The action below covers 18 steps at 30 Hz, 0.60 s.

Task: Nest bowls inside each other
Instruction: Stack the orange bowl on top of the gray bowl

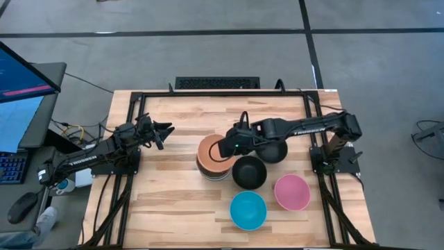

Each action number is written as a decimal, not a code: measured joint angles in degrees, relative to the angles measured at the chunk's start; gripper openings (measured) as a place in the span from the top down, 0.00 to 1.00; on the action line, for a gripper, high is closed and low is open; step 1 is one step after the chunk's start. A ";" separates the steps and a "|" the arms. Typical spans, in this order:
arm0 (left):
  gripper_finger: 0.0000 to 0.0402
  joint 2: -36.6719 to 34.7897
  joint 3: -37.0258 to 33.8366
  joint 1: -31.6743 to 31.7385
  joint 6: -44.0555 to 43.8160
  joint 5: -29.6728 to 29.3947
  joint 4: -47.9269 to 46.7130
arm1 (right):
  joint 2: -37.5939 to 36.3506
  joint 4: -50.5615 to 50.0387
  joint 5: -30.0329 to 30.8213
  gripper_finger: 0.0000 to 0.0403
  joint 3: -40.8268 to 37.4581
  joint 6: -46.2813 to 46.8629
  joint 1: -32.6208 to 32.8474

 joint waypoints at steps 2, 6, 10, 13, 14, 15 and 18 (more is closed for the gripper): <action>0.62 0.00 0.10 0.00 0.04 -0.02 0.02 | 0.20 -2.00 -0.18 0.92 0.09 -1.16 -0.03; 0.62 0.00 0.14 0.00 0.06 -0.15 0.02 | 0.13 0.99 -1.11 0.91 0.41 -2.10 0.04; 0.62 0.00 0.22 0.00 0.09 -0.19 0.02 | 0.21 0.47 -1.30 0.88 0.37 -2.26 0.17; 0.62 0.00 0.26 0.00 0.11 -0.29 0.02 | 0.19 0.47 -1.22 0.84 0.36 -2.28 0.54; 0.62 0.00 0.29 0.00 0.10 -0.30 0.02 | 0.19 0.45 -1.18 0.82 0.35 -2.33 0.74; 0.62 0.00 0.30 0.00 0.09 -0.30 0.02 | 0.19 0.48 -1.12 0.81 0.35 -2.43 0.80; 0.62 0.00 0.30 0.00 0.09 -0.30 0.02 | 0.19 0.54 -0.85 0.74 0.35 -2.56 0.76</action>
